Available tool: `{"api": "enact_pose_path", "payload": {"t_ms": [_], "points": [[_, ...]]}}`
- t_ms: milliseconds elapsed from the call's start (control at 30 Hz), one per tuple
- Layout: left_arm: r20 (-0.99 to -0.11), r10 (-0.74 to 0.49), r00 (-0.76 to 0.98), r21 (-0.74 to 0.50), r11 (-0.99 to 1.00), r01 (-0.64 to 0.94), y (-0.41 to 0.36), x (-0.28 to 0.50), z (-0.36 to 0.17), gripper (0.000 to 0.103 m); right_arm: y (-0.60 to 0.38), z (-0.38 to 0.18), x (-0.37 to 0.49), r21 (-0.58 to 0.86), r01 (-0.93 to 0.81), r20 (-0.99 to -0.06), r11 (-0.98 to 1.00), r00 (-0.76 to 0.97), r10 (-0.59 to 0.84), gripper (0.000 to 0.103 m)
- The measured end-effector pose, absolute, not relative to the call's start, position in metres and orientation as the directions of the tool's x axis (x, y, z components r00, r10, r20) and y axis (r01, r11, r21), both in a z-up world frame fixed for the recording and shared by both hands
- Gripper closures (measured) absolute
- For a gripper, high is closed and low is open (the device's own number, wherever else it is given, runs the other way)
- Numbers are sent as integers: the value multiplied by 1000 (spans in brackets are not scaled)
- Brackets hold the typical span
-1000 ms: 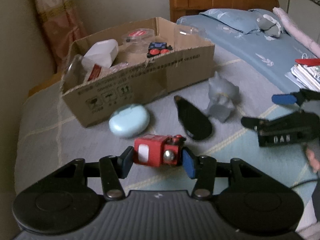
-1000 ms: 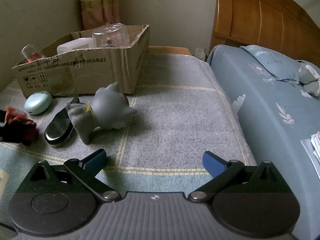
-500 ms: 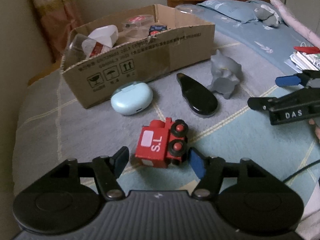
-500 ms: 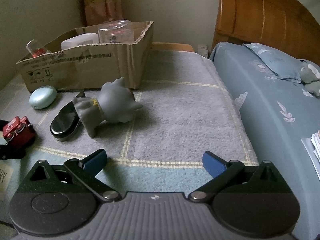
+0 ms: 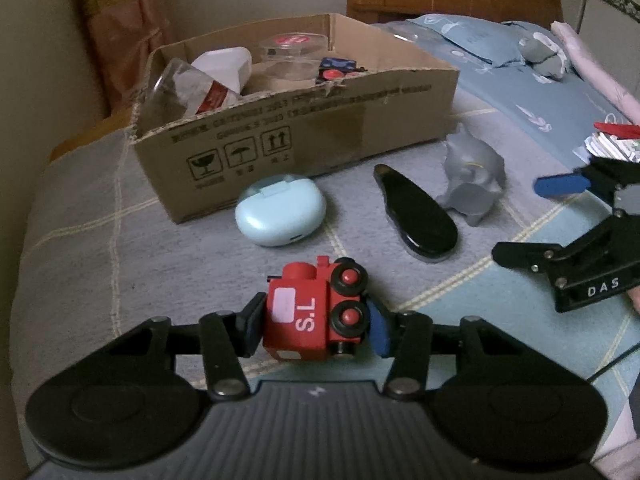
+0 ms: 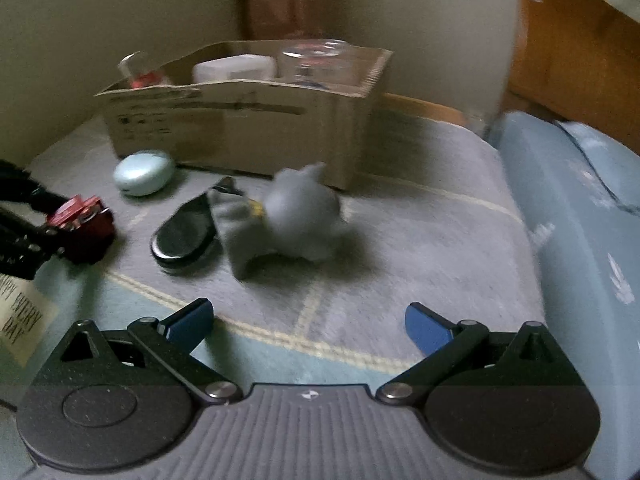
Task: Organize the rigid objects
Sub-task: 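Grasp the grey cat figure with the right tool while the left tool holds the train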
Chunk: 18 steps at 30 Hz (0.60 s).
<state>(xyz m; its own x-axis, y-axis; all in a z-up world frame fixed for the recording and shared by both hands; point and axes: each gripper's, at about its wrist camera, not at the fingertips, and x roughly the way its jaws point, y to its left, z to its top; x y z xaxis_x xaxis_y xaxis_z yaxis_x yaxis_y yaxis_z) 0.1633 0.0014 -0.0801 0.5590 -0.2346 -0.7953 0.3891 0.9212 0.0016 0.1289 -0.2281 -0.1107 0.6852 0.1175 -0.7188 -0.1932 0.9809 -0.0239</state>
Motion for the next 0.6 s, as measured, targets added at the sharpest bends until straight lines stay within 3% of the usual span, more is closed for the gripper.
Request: {"api": "enact_pose_path", "payload": {"t_ms": [600], "points": [[-791, -240, 562, -1, 920, 392, 2, 168, -81, 50, -220, -108, 182, -36, -393, -739, 919, 630, 240, 0]]}}
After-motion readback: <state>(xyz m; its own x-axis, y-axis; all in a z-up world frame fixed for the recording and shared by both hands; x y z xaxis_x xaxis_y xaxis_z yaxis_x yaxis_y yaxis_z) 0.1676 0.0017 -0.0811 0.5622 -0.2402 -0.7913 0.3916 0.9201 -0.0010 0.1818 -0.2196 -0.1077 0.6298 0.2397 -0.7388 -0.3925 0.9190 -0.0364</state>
